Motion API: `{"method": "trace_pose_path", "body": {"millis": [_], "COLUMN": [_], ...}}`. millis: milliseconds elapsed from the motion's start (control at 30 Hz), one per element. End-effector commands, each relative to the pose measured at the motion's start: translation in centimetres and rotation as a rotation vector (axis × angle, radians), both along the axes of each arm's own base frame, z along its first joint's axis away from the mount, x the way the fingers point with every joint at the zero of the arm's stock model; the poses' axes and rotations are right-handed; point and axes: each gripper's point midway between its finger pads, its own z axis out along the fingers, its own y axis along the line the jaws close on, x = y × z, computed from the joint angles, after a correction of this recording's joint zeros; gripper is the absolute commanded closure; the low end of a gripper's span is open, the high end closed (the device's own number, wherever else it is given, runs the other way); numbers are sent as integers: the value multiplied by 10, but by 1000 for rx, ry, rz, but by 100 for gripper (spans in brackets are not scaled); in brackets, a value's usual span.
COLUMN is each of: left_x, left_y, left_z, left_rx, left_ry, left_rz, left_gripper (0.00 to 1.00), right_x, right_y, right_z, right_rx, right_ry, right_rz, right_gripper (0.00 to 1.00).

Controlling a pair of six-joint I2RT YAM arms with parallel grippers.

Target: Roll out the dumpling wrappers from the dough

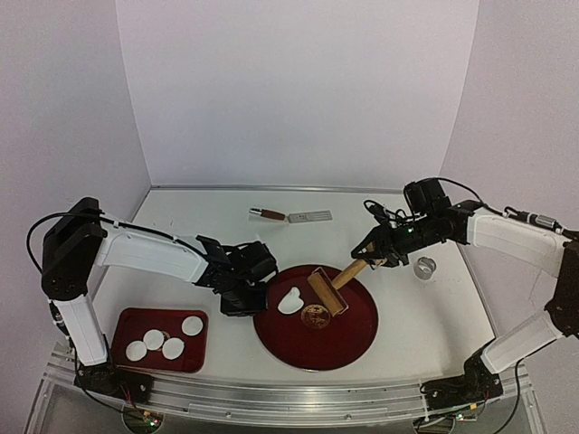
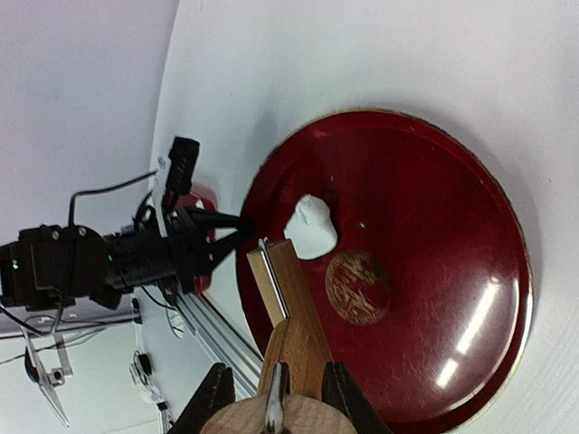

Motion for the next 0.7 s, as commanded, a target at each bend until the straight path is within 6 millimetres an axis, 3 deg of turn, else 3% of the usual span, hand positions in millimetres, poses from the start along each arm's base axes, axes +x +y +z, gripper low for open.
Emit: {"method": "trace_pose_path", "body": {"millis": [0,500,667], "left_x": [-3,-7,-5], "left_y": [6,1,0], "left_z": [6,2,3], "left_rx": [-22,-52,-55], "left_ry": [9,25,21], "left_rz": [62,116,120], "left_gripper": [100,100,100], "right_x": [20,40,40], "right_y": [20,23,27], "right_z": [44,-12,-19], "right_rx": [264,259,266], "right_ry": [-121,-82,-72], "right_rz": [-37,-79,-61], "right_gripper": [100,100,100]}}
